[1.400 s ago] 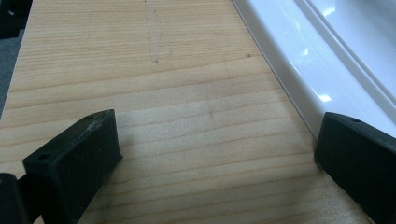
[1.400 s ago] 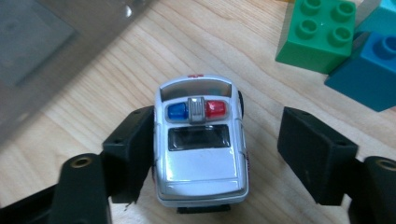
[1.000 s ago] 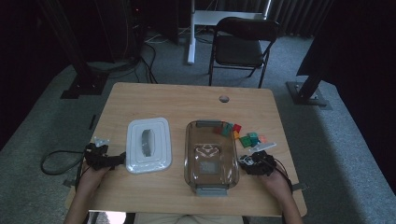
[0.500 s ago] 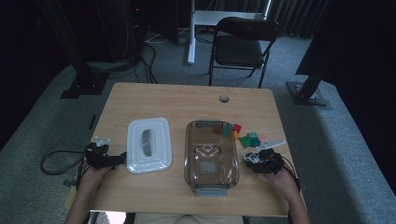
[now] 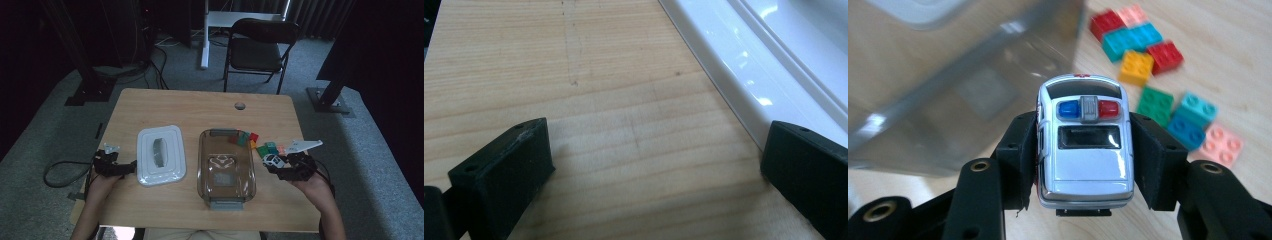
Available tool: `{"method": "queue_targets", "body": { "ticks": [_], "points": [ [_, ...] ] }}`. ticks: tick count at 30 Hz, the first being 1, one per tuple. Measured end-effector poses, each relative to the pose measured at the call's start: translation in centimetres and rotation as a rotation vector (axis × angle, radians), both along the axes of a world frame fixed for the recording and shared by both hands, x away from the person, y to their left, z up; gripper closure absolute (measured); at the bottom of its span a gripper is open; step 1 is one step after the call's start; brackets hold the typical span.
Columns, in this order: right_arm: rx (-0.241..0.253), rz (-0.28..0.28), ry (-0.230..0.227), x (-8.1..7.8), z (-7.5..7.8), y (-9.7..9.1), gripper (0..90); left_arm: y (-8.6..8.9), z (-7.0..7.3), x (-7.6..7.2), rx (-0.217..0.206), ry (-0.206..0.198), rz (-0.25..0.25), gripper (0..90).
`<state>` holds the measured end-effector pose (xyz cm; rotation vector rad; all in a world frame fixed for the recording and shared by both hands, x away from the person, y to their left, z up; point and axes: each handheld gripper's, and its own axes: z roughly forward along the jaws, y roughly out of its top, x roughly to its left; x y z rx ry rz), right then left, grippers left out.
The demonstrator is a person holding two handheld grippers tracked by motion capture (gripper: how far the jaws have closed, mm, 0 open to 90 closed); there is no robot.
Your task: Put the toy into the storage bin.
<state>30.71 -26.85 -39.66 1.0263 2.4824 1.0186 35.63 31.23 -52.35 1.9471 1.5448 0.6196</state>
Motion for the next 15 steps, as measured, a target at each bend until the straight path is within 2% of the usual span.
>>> {"method": "queue_targets", "body": {
  "ticks": [1, 3, 4, 6, 8, 9, 15],
  "points": [
    [0.0, 0.0, 0.0, 0.0, 0.0, 0.0, 48.4, 0.0, 0.0, 0.1, 0.005, 0.001, -0.002, 0.6],
    [0.01, 0.031, -0.016, -0.4, 1.6, 0.8, 48.3, -0.1, 0.0, 0.4, 0.006, 0.003, -0.003, 0.6],
    [0.01, 0.031, -0.016, -0.4, 1.6, 0.8, 48.3, -0.2, 0.0, 0.6, 0.004, 0.002, -0.004, 0.6],
    [0.03, 0.082, -0.027, -0.6, 2.9, 1.8, 48.3, -0.3, 0.0, 0.9, 0.005, 0.002, -0.008, 0.6],
    [0.03, 0.082, -0.027, -0.6, 2.9, 1.8, 48.3, -0.4, 0.0, 1.0, 0.004, 0.002, -0.012, 0.6],
    [0.029, 0.154, -0.04, -1.0, 3.9, 3.2, 48.3, -0.7, 0.0, 1.4, 0.006, 0.002, -0.022, 0.6],
    [0.004, 0.273, -0.031, -1.2, 4.3, 6.4, 48.3, -1.5, 0.0, 2.1, 0.007, 0.002, -0.046, 0.7]
  ]
}}
